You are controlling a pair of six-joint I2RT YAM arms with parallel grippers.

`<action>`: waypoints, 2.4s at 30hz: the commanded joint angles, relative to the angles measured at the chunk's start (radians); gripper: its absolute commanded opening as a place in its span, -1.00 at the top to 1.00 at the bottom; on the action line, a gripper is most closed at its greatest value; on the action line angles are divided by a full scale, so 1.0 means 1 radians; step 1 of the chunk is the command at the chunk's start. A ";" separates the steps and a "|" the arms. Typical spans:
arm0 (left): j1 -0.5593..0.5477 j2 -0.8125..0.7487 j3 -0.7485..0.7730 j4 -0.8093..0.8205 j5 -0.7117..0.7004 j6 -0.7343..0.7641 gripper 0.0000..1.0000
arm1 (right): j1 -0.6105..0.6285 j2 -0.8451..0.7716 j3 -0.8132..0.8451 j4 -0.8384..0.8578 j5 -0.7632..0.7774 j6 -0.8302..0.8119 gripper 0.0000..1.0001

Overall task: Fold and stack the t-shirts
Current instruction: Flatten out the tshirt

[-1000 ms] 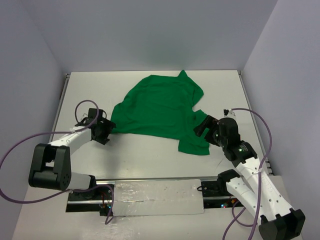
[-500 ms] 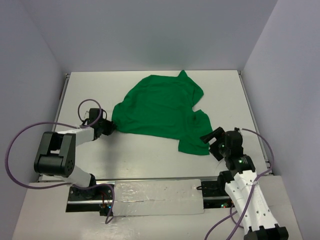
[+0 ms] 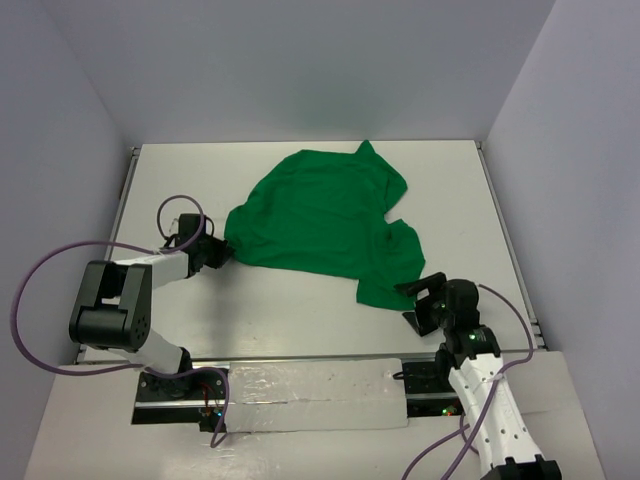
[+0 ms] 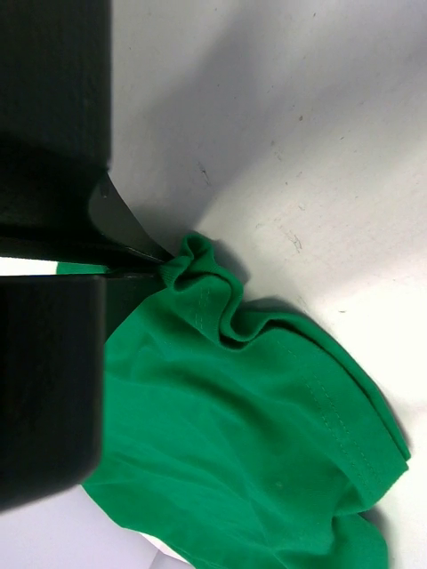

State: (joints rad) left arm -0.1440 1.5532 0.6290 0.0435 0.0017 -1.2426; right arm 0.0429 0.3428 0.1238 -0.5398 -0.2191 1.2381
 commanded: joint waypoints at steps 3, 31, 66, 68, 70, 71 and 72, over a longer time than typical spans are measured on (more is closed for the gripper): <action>0.003 -0.023 0.039 -0.010 0.003 0.023 0.79 | -0.001 0.128 -0.081 0.184 0.058 0.068 -0.79; -0.015 -0.133 0.070 -0.059 -0.019 0.071 0.79 | 0.031 0.221 0.050 0.425 0.227 -0.059 0.82; -0.051 -0.770 1.014 -0.347 0.140 0.425 0.79 | 0.033 0.292 1.644 0.190 0.331 -0.719 0.82; -0.051 -0.772 0.970 -0.356 0.135 0.425 0.79 | 0.034 0.303 1.608 0.187 0.333 -0.717 0.82; -0.051 -0.772 0.900 -0.358 0.122 0.426 0.79 | 0.032 0.317 1.543 0.187 0.328 -0.713 0.82; -0.051 -0.773 0.869 -0.357 0.113 0.427 0.79 | 0.032 0.319 1.511 0.194 0.326 -0.712 0.82; -0.051 -0.774 0.816 -0.350 0.097 0.431 0.79 | 0.031 0.325 1.453 0.209 0.316 -0.708 0.82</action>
State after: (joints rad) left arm -0.1955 0.7501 1.5701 -0.2698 0.1386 -0.8288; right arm 0.0696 0.6343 1.6941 -0.3403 0.0713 0.5458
